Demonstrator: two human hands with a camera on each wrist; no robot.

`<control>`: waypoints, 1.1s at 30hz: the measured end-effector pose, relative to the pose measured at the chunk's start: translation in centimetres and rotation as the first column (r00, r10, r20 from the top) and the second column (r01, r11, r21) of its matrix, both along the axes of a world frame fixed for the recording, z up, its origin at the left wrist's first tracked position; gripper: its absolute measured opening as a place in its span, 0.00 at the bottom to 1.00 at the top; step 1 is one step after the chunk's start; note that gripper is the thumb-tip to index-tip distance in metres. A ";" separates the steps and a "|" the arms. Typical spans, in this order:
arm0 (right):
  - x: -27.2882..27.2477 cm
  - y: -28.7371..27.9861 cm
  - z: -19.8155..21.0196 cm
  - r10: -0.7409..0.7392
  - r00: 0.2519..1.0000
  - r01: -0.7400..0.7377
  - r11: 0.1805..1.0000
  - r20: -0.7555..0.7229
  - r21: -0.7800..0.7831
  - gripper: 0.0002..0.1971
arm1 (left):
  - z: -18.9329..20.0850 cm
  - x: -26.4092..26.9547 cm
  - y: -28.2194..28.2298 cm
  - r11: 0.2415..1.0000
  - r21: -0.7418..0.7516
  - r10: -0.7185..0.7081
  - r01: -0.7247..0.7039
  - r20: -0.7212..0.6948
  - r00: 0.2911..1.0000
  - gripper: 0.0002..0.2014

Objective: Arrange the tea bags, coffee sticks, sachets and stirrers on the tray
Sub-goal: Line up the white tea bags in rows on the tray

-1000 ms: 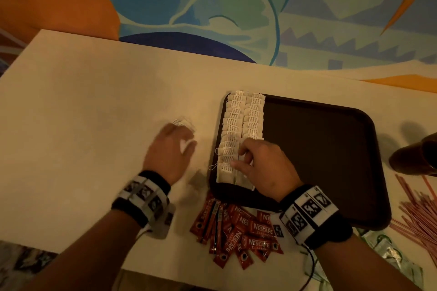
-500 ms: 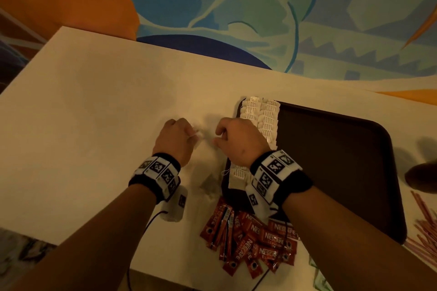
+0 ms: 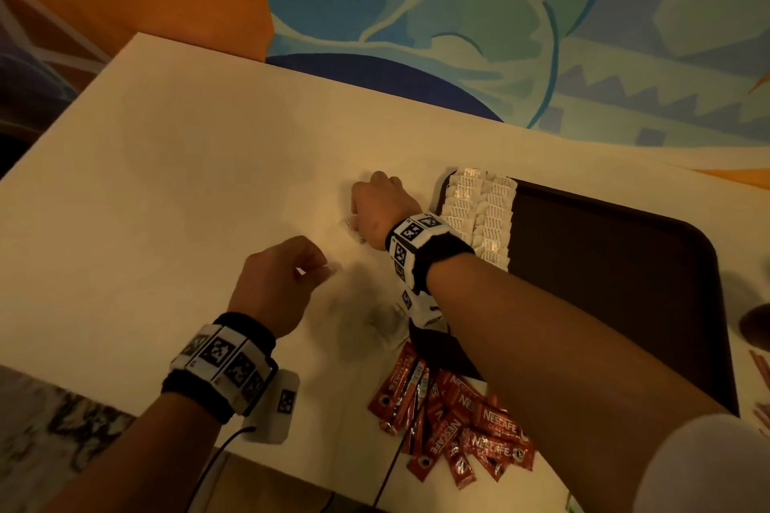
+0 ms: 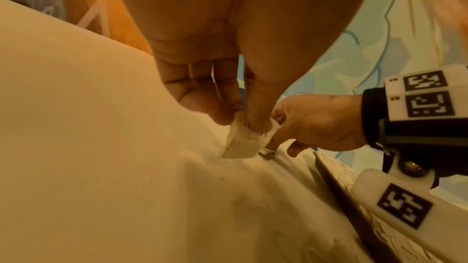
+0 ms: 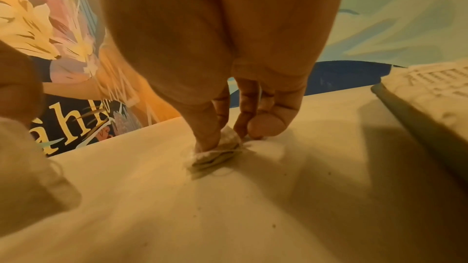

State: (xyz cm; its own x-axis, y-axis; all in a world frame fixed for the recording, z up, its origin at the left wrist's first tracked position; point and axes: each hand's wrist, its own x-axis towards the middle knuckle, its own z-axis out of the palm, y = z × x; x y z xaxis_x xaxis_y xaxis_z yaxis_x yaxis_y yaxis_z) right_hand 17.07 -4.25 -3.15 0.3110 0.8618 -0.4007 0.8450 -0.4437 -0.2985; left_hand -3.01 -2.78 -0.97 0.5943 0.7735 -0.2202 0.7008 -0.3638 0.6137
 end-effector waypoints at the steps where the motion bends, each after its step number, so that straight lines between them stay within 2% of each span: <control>1: 0.0 -0.1 0.0 0.007 1.000 -0.007 1.000 -0.002 -0.003 0.17 | 0.1 0.2 -0.1 1.000 -0.009 -0.012 0.012 0.003 1.000 0.07; 3: 0.0 -0.7 0.7 0.008 0.997 -0.008 1.000 -0.071 0.000 0.15 | 0.5 0.6 -0.5 0.999 -0.024 -0.045 0.045 0.006 0.999 0.06; 5: -0.1 -1.8 2.1 -0.018 0.984 0.030 0.997 -0.175 0.069 0.10 | 1.1 0.7 -0.7 0.997 -0.036 -0.069 0.070 0.040 0.997 0.06; 9: 0.6 -8.5 5.9 -0.145 0.929 0.237 0.940 -0.340 0.245 0.04 | 2.6 1.8 -2.6 0.979 -0.072 -0.178 0.191 0.149 0.973 0.04; 12: 1.4 -14.7 7.4 -0.218 0.897 0.323 0.917 -0.384 0.234 0.04 | 2.9 2.5 -4.5 0.944 -0.128 -0.285 0.305 0.156 0.946 0.03; 16: 1.7 -21.8 7.0 -0.304 0.885 0.350 0.934 -0.353 0.074 0.06 | 2.2 4.3 -7.3 0.851 -0.292 -0.438 0.437 0.067 0.897 0.04; 19: 1.2 -24.1 5.0 -0.326 0.874 0.341 0.940 -0.360 -0.021 0.05 | 0.5 5.8 -8.7 0.823 -0.286 -0.512 0.491 0.003 0.859 0.03; 22: 0.8 -24.4 2.9 -0.379 0.849 0.405 0.914 -0.369 -0.007 0.05 | -0.8 7.1 -9.4 0.825 -0.284 -0.512 0.488 -0.013 0.859 0.04; 27: 0.0 -24.7 1.1 -0.467 0.815 0.527 0.843 -0.343 0.103 0.07 | -1.8 7.8 -9.3 0.866 -0.181 -0.473 0.467 0.011 0.881 0.04; 33: -0.8 -24.9 0.8 -0.490 0.840 0.534 0.825 -0.235 0.187 0.08 | -2.4 8.1 -9.6 0.878 -0.036 -0.476 0.477 0.027 0.879 0.06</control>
